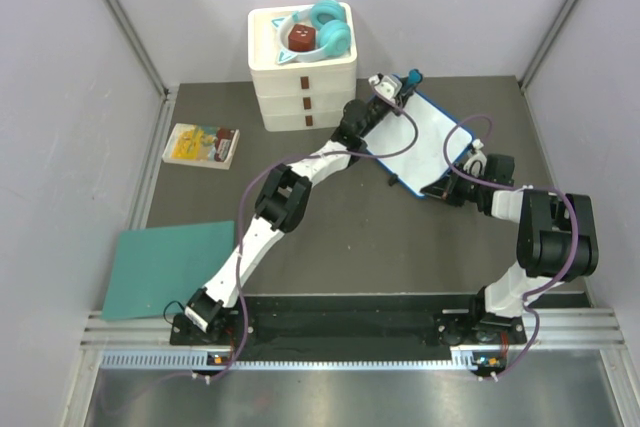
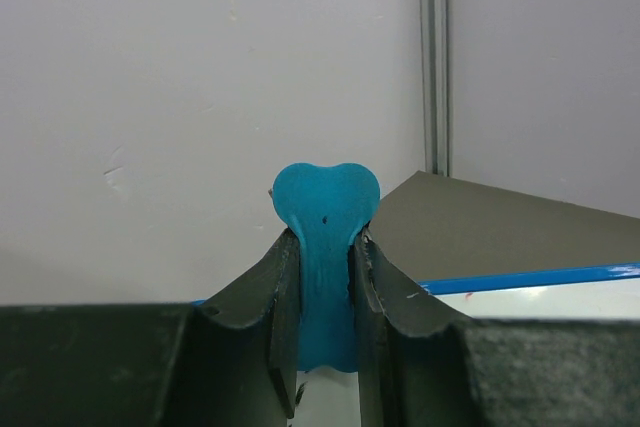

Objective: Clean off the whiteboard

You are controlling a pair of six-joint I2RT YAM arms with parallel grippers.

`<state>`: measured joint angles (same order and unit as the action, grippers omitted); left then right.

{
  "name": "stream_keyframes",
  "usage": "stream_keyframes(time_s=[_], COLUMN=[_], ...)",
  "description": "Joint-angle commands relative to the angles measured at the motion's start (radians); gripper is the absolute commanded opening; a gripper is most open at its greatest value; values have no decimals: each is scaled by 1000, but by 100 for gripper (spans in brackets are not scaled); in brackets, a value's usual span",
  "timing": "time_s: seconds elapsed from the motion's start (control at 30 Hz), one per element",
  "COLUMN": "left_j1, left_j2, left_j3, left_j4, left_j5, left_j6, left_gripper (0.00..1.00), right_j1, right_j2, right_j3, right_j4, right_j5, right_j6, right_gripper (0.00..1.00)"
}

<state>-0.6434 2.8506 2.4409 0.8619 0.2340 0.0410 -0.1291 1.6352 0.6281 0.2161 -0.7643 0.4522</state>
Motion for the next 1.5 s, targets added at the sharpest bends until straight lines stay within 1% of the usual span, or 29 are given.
stream_keyframes(time_s=[0.0, 0.03, 0.17, 0.23, 0.27, 0.33, 0.37, 0.4, 0.43, 0.5, 0.53, 0.63, 0.73, 0.83, 0.9, 1.0, 1.03, 1.2, 1.23, 1.33, 1.47], left_j1=[21, 25, 31, 31, 31, 31, 31, 33, 33, 34, 36, 42, 50, 63, 77, 88, 90, 90, 90, 88, 85], left_j2=[-2, -8, -74, -95, -126, -175, -195, -215, -258, -302, -341, -407, -453, -473, -470, -432, -404, -303, -269, -215, -185], left_j3=[27, 15, -129, -176, -234, -287, -333, -362, -437, -512, -576, -689, -767, -796, -803, -755, -714, -582, -530, -430, -373], left_j4=[8, 12, 49, 57, 52, 23, -30, -44, -47, -46, -49, -49, -52, -61, -31, 9, 17, 179, 196, 219, 270], left_j5=[-4, 5, 24, 37, 39, 41, 47, 51, 51, 44, 35, 12, -15, -15, -10, -1, 4, 24, 25, 34, 57], left_j6=[13, 13, 20, 28, 30, 33, 37, 62, 74, 98, 100, 99, 103, 96, 79, 39, 31, -39, -80, -125, -154], left_gripper=[5, 5, 4, 4, 4, 3, 3, 3, 2, 2, 2, 0, 0, 0, 0, 0, 0, 0, 0, 0, 0], right_j1=[59, 59, 59, 59, 59, 59, 59, 59, 59, 59, 59, 59, 59, 59, 59, 59, 59, 59, 59, 59, 57], right_j2=[9, 8, 2, -1, -3, -2, -3, -3, -5, -9, -9, -9, -15, -18, -20, -23, -23, -18, -17, -12, -17], right_j3=[-59, -61, -62, -64, -64, -65, -67, -67, -68, -70, -70, -67, -68, -65, -65, -62, -61, -59, -57, -56, -57], right_j4=[-244, -244, -244, -241, -241, -233, -231, -230, -228, -224, -224, -224, -222, -230, -239, -247, -251, -253, -253, -254, -254], right_j5=[-41, -40, -33, -32, -32, -33, -33, -35, -36, -33, -33, -33, -33, -32, -32, -27, -27, -26, -27, -29, -27], right_j6=[-75, -75, -72, -70, -69, -69, -66, -64, -66, -63, -61, -61, -63, -66, -69, -75, -76, -76, -76, -78, -76], right_gripper=[0, 0, 0, 0, 0, 0, 0, 0, 0, 0, 0, 0, 0, 0, 0, 0, 0, 0, 0, 0, 0])
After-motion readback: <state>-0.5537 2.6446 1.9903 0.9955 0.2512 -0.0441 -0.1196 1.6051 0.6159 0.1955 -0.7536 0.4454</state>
